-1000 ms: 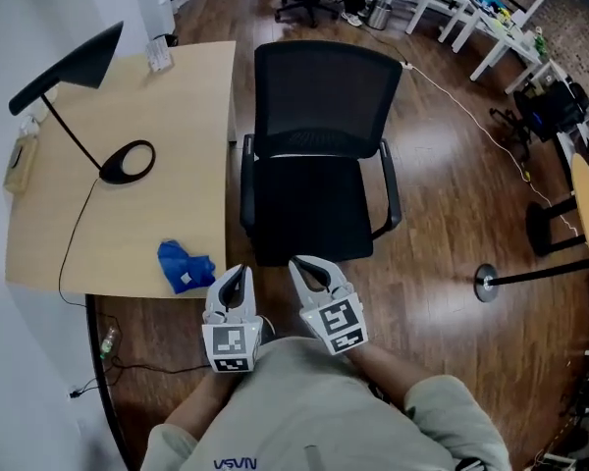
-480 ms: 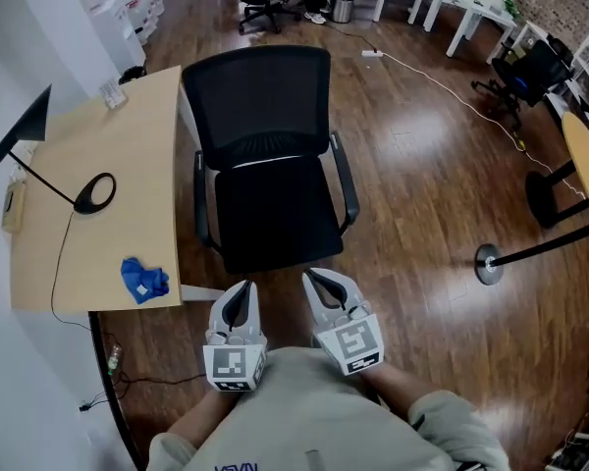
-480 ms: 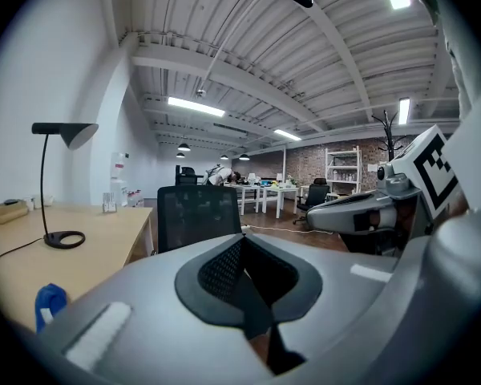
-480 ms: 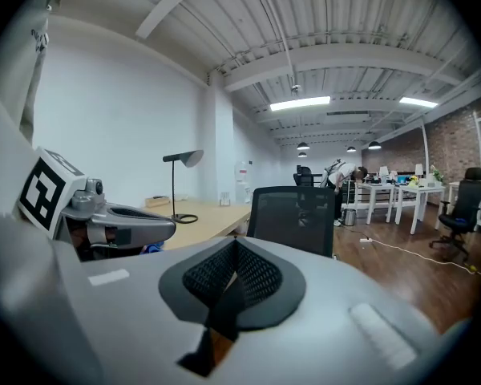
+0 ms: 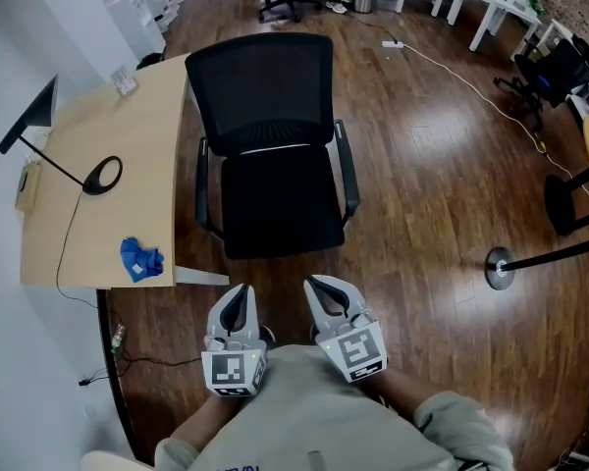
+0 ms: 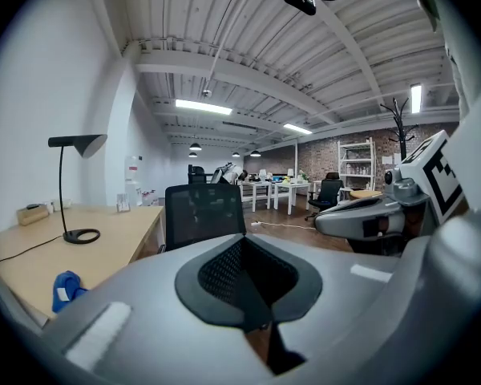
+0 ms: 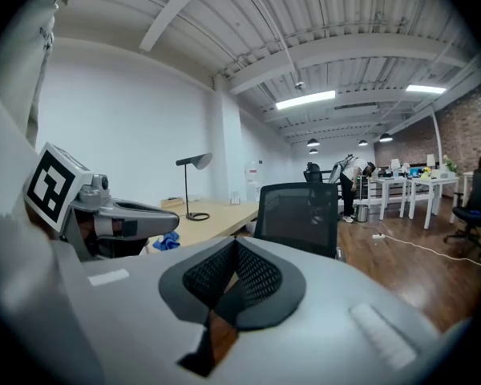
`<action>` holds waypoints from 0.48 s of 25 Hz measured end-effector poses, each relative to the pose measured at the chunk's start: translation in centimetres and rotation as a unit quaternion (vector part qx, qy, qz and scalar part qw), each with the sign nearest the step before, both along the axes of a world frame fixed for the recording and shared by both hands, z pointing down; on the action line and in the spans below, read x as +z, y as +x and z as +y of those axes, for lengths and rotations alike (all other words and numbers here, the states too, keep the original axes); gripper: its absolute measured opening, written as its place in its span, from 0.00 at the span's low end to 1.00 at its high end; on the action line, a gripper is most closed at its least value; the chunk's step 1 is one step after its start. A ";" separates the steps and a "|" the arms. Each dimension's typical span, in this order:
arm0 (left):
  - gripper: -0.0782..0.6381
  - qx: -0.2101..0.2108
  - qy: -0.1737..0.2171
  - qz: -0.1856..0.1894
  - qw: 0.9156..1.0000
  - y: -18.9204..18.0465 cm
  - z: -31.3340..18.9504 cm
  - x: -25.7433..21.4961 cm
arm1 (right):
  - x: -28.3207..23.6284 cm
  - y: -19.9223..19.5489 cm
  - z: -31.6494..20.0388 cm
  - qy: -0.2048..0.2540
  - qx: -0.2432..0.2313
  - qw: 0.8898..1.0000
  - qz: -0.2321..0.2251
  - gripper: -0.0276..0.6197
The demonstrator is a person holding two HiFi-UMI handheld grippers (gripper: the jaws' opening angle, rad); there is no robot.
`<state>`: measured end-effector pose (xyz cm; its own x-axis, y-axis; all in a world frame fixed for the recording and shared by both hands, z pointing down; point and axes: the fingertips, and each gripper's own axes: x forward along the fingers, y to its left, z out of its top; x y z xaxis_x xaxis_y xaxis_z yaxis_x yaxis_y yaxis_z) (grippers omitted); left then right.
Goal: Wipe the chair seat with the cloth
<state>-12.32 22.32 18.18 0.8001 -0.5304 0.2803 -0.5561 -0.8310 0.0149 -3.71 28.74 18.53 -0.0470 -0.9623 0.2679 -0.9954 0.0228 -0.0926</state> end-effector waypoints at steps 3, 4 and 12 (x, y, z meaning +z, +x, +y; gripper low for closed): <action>0.12 0.014 0.017 0.002 1.000 0.0 0.2 -0.7 | -0.2 -0.8 0.1 0.004 0.001 1.000 -0.005 0.04; 0.12 0.018 0.021 0.005 1.000 -0.2 0.1 -1.0 | -0.4 -1.2 0.2 0.006 0.003 1.000 -0.005 0.04; 0.12 0.038 0.015 0.012 0.999 -3.3 -0.6 -0.9 | -0.5 -5.0 -0.5 -0.009 0.016 1.000 0.013 0.04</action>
